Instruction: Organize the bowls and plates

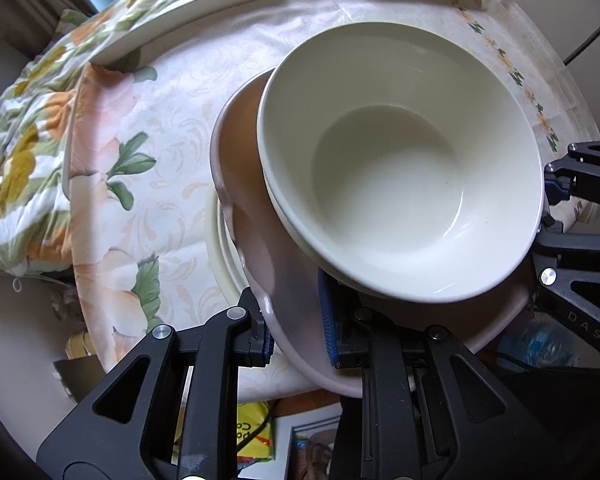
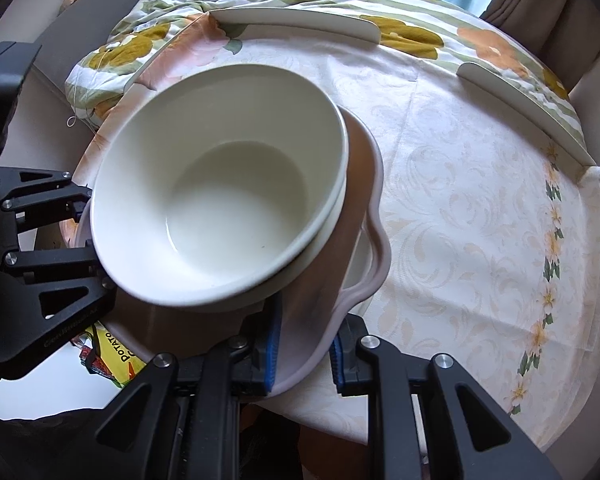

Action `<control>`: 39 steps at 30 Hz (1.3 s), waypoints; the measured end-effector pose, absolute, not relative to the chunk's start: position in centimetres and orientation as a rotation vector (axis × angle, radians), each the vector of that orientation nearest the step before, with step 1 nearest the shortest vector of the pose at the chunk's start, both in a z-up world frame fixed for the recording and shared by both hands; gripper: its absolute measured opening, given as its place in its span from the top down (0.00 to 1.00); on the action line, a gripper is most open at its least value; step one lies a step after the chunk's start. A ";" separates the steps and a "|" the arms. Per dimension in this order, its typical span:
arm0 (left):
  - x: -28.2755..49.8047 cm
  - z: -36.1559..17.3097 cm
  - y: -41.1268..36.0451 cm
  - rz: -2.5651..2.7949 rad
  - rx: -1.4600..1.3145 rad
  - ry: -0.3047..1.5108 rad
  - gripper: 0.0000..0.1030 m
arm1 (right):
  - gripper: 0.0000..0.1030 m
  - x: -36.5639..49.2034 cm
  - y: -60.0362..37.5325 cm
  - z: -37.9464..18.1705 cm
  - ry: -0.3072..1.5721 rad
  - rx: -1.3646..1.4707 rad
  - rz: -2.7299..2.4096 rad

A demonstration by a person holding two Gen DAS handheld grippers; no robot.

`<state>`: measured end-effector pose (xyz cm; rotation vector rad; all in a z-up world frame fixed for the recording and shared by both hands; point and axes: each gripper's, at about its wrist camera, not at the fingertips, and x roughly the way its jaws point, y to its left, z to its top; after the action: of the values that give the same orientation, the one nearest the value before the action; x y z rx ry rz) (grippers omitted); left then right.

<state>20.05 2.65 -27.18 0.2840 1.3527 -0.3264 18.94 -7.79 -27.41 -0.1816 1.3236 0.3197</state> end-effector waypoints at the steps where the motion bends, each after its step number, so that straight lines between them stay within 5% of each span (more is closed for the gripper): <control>1: 20.2 -27.2 2.7 -0.331 0.277 1.366 0.84 | 0.81 19.0 -7.8 -27.3 1.327 -0.181 0.315; 21: 19.4 -26.8 2.4 -0.353 0.247 1.438 0.82 | 0.63 18.5 -7.6 -27.0 1.381 -0.144 0.302; 34: 18.5 -25.4 2.5 -0.332 0.288 1.413 0.79 | 0.62 17.9 -7.9 -25.8 1.357 -0.117 0.274; 37: 18.1 -24.6 2.6 -0.339 0.284 1.397 0.72 | 0.62 17.4 -8.1 -25.1 1.351 -0.115 0.267; 39: 17.8 -24.0 2.6 -0.348 0.273 1.374 0.42 | 0.62 17.1 -8.5 -24.5 1.336 -0.099 0.266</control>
<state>17.80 2.65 -23.97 0.2731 1.3736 -0.3477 17.11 -8.45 -24.47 -0.0993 1.3357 0.2660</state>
